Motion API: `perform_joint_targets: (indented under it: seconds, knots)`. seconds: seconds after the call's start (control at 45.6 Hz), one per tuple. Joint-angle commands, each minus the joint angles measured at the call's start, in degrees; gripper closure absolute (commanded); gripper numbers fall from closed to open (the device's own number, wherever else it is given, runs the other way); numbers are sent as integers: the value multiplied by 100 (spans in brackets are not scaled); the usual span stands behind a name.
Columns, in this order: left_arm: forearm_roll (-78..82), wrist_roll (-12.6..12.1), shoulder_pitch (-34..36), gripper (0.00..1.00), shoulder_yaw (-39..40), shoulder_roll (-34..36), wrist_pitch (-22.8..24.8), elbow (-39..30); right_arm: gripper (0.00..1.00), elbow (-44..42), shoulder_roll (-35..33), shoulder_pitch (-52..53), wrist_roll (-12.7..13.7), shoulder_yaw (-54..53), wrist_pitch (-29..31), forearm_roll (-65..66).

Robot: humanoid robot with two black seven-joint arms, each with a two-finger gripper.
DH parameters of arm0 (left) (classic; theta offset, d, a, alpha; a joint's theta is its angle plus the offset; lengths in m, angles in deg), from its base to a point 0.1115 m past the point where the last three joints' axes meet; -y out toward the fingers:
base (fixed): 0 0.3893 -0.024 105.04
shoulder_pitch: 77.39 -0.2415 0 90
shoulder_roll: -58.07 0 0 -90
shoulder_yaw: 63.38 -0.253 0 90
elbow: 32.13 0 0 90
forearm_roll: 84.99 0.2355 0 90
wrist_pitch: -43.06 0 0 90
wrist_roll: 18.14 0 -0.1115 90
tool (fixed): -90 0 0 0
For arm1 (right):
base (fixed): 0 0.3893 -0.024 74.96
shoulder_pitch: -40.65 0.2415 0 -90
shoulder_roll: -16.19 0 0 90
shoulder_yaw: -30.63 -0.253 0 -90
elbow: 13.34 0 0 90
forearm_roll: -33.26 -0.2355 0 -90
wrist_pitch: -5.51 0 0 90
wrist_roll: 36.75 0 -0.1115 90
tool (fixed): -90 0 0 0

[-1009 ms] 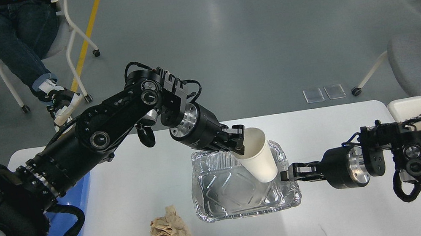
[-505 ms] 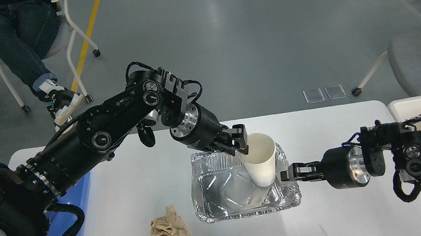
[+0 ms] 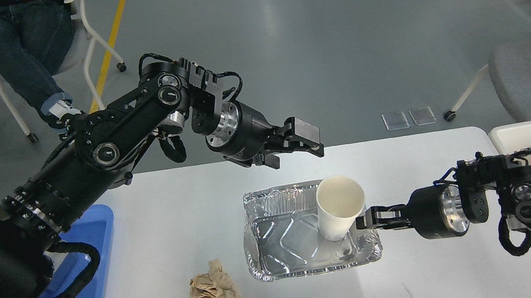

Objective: Tidy desktop
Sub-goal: 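Raise the left gripper away and swing it back over the blue bin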

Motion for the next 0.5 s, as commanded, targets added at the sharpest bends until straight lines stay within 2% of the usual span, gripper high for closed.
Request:
perform_joint_targets:
  seconds: [0.0, 0.176, 0.373, 0.417, 0.483]
  knots:
    - [-66, -36, 2, 3, 382, 115, -138, 9, 100, 0, -4, 0, 0, 0, 8, -1]
    - [-4, -80, -59, 3, 488, 475, -587, 9, 100, 8, 4, -9, 0, 0, 8, -1]
    - [-48, 87, -524, 3, 768, 950, -1325, 0, 100, 17, -13, -44, 0, 0, 8, 8]
    - [-48, 314, -744, 3, 1040, 1012, -1404, -18, 100, 26, -66, -44, 0, 0, 8, -1]
    - [13, 1122, -1104, 3, 1463, 1091, -1404, -71, 100, 26, -145, -61, -9, 0, 0, -1]
